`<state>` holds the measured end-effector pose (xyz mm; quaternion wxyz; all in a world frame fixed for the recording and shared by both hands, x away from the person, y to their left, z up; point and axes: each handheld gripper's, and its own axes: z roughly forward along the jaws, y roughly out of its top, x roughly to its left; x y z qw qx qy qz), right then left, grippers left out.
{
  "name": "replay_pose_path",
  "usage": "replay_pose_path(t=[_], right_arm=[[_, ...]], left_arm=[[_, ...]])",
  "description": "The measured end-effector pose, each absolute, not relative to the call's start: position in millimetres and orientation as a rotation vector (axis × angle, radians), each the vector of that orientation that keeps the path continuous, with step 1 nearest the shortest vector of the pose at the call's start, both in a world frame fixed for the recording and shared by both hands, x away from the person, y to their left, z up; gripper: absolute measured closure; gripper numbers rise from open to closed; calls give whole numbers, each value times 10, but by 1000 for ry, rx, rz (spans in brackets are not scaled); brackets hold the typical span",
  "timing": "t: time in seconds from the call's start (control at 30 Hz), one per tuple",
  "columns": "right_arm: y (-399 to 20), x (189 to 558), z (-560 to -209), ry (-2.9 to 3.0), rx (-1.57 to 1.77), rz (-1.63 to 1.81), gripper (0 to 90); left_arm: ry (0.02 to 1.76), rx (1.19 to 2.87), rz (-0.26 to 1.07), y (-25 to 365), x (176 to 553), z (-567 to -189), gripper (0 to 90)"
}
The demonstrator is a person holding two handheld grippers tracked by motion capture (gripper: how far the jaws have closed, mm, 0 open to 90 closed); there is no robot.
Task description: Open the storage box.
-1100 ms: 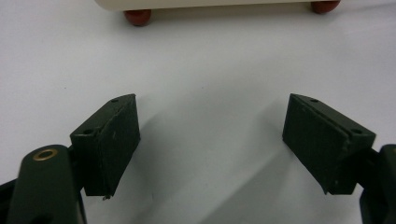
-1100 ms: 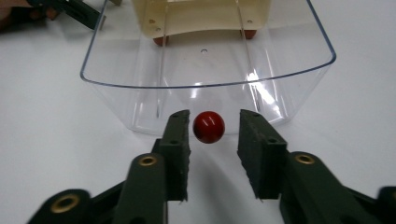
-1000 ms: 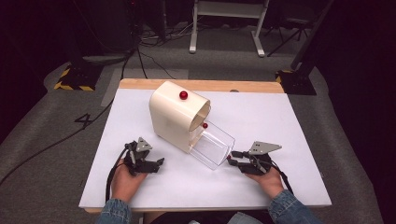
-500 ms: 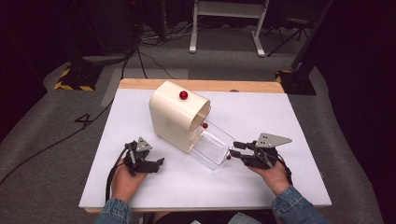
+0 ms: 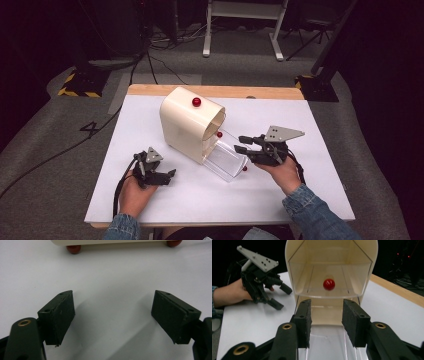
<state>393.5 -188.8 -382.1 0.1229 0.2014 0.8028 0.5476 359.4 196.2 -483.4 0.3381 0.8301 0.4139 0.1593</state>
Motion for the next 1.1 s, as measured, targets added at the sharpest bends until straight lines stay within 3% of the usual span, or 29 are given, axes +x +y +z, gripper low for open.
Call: replay_pose_path(t=[0.4, 1.1], right_arm=[[-1623, 4171, -3839, 2333, 584, 1668, 604], [-1465, 4243, -4049, 2246, 612, 1734, 732]], left_arm=[[1077, 2164, 417, 1962, 3592, -4834, 191], [1076, 2164, 417, 1962, 3593, -4834, 191]])
